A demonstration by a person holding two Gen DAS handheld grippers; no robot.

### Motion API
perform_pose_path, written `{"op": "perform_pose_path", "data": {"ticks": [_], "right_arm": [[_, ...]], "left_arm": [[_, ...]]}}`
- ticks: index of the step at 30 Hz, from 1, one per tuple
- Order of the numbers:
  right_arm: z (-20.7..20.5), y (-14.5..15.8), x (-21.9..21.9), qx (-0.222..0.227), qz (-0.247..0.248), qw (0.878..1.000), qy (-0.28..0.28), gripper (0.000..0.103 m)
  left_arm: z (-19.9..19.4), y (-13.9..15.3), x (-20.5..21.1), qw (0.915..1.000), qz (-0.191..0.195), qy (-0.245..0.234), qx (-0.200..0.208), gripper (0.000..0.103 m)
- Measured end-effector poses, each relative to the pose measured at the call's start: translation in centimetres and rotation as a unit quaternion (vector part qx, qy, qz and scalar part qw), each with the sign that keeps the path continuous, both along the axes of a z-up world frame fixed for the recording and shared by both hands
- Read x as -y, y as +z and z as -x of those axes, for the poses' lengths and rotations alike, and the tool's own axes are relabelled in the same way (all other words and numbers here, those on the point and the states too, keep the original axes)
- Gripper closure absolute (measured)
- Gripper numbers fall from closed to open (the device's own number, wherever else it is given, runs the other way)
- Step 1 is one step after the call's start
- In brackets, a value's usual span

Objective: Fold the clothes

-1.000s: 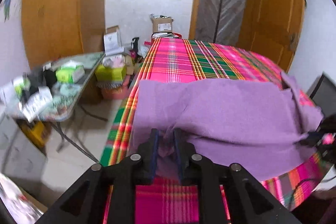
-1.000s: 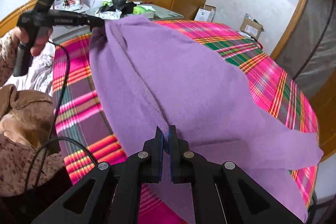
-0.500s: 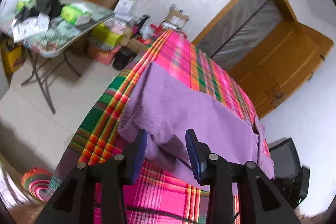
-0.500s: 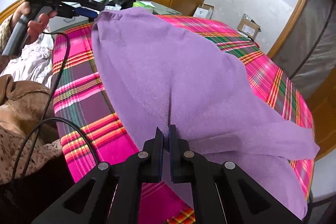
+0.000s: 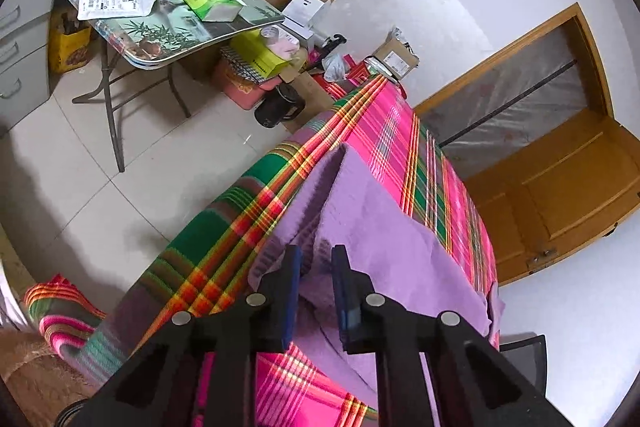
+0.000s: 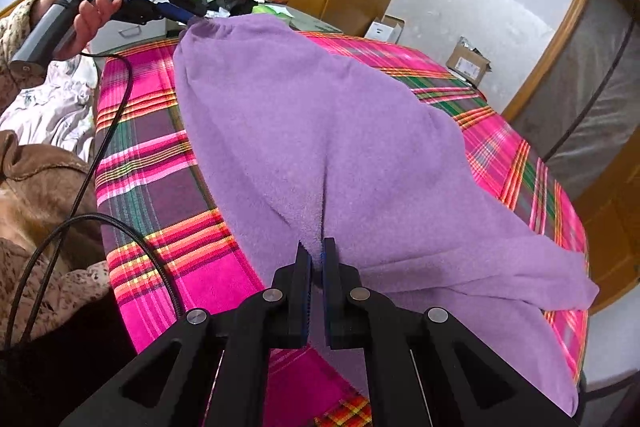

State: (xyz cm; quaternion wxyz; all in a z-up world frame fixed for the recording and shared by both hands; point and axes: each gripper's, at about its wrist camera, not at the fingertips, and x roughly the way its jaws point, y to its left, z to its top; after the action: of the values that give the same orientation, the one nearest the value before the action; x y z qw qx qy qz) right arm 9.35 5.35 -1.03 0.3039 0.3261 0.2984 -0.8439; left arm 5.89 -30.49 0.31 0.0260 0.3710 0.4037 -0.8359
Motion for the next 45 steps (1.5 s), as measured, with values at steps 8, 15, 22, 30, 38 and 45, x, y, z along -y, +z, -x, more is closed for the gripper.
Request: {"op": "perform_pose_path", "data": {"ticks": [8,15,22,30,38,45], "right_arm": [[0.1,-0.2,0.0,0.001,0.005,1.0,-0.005,0.098],[-0.2,-0.2,0.2,-0.001,0.009,1.0,-0.007,0.098],[-0.6,0.9,-0.5,-0.009,0.039,0.999,-0.01,0.098],[-0.6,0.0,-0.2,0.003,0.02,1.0,-0.006,0.098],[-0.3,0.1,-0.7,0.025,0.037,0.999,-0.009,0.093],[0.3,1.9,-4.0,0.058,0.113,0.991,-0.031,0.088]], "left_arm": [[0.9,0.4,-0.8,0.9999,-0.007,-0.005,0.008,0.061],[1.0,-0.3,-0.2,0.9994,-0.001,0.022,0.028,0.091],[-0.4,-0.1,1.7,0.9979,-0.026,0.06,-0.002,0.096],[-0.5,-1.0,1.0,0.9977,0.028,0.058,0.023,0.095],[-0.5,0.3,-0.2,0.9942,0.078,0.061,0.042,0.093],[-2.5,3.2,-3.2,0.9847,0.154,0.078,0.021,0.092]]}}
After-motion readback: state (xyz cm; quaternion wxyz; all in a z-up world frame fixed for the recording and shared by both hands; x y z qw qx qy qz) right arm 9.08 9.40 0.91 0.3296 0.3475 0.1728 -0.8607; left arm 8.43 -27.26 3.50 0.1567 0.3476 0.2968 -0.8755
